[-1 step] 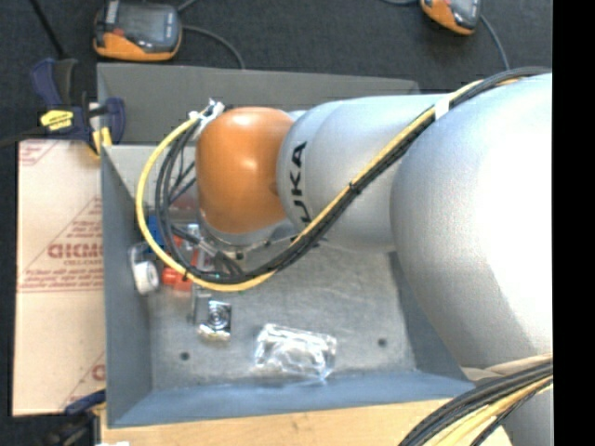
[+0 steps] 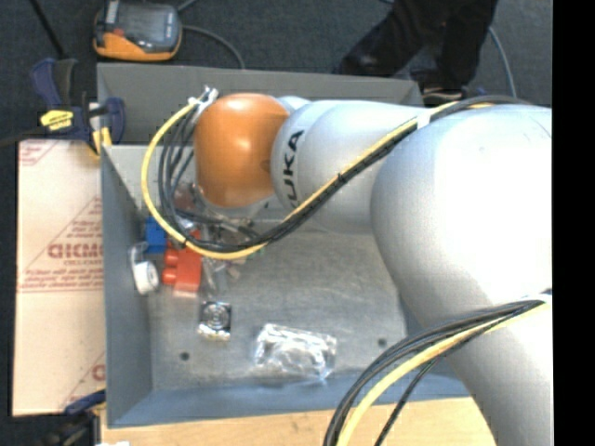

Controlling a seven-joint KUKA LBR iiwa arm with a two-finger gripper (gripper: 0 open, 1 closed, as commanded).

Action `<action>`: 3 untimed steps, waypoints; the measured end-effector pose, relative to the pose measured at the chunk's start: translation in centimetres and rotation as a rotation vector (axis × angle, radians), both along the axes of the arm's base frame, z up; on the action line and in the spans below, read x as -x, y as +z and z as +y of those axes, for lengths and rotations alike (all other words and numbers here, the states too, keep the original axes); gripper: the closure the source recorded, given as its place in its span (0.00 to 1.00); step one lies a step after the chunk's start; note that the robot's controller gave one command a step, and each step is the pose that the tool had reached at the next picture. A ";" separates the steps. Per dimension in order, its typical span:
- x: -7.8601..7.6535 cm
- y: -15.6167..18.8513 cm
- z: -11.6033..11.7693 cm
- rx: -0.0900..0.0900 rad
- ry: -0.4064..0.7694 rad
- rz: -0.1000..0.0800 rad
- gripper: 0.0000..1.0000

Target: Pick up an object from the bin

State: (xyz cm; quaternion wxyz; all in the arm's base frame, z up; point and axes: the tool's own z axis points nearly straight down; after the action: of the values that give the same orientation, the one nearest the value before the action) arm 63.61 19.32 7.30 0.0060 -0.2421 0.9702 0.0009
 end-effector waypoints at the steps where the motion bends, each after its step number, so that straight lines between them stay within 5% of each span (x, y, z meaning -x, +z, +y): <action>1: 0.9 0.3 3.6 0.018 0.369 -0.006 0.00; 2: -0.7 0.3 3.8 0.021 0.829 -0.007 0.00; 3: -1.0 0.6 3.6 0.022 0.821 -0.010 0.00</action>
Offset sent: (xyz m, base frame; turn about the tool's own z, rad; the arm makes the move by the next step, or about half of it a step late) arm -0.0170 0.0450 -0.0030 -0.3799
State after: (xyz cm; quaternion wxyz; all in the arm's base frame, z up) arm 64.58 22.90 7.86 0.0072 -0.6092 0.7930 -0.0083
